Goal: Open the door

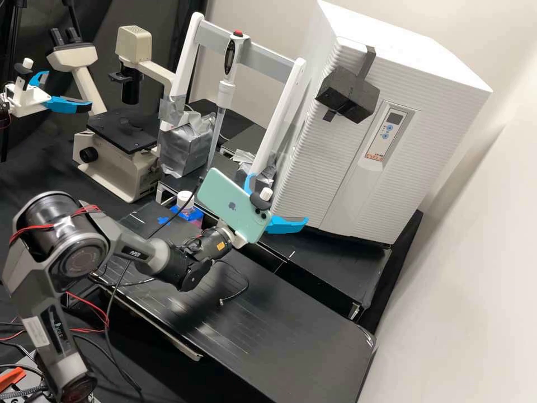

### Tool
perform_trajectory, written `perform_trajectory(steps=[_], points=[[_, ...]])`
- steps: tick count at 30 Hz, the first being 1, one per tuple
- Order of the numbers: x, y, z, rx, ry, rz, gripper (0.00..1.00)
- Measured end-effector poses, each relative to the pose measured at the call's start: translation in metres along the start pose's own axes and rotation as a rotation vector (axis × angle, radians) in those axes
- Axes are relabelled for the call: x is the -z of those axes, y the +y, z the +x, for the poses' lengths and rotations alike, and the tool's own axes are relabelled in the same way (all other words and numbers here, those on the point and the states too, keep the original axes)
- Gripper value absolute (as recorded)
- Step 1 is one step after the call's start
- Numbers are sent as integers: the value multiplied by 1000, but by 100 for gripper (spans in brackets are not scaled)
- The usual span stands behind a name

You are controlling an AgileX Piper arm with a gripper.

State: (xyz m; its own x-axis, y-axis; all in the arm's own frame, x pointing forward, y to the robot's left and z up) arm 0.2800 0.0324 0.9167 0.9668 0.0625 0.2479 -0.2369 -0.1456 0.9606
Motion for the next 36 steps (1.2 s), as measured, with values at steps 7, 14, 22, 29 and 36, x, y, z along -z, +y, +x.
perform_trajectory(steps=[7,14,22,29,36], points=[[25,27,26,-57,55,18,100],[42,42,45,-71,51,11,100],[49,38,65,-39,33,16,100],[53,41,71,-44,28,14,100],[56,44,74,-47,26,3,0]])
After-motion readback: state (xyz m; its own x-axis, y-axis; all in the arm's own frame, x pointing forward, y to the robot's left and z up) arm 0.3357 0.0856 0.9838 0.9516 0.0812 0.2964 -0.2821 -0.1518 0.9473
